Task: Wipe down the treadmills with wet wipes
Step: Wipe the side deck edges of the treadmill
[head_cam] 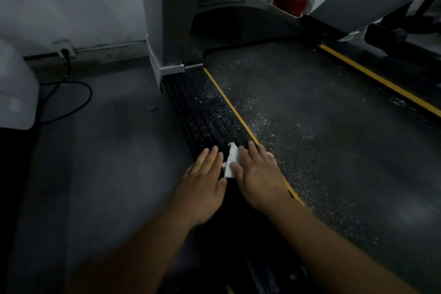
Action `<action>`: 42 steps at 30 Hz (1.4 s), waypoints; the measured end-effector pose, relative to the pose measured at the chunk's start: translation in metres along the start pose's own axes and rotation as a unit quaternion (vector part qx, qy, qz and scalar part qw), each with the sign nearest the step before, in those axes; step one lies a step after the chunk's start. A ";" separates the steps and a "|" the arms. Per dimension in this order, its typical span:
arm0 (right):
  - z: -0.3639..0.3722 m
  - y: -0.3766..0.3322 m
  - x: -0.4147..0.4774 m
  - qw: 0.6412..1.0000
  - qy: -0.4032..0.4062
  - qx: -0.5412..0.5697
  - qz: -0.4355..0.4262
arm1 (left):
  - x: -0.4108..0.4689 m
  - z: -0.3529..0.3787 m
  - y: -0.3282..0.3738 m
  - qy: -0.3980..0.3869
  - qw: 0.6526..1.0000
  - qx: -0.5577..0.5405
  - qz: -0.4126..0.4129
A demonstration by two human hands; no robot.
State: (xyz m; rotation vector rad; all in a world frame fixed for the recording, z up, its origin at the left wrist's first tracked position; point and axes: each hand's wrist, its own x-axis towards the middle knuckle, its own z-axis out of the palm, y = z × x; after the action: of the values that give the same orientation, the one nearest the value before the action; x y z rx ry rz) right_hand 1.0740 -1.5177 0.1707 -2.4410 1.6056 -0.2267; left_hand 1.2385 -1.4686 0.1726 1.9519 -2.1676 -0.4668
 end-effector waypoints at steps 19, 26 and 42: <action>-0.013 0.010 -0.009 0.993 0.088 -0.070 -0.043 | 0.000 0.003 0.001 0.018 0.999 0.034 0.004; -0.014 0.004 -0.007 0.980 0.119 0.157 -0.029 | -0.001 0.001 0.000 0.014 0.999 0.030 0.008; 0.000 0.031 -0.007 0.994 0.010 -0.022 -0.110 | 0.001 0.007 0.000 0.005 1.000 0.027 0.001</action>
State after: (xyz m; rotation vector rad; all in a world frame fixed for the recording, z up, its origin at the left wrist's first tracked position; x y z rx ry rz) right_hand 1.0442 -1.5235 0.1630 -2.6582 1.3598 -0.2525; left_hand 1.2365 -1.4686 0.1659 1.9760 -2.1981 -0.4012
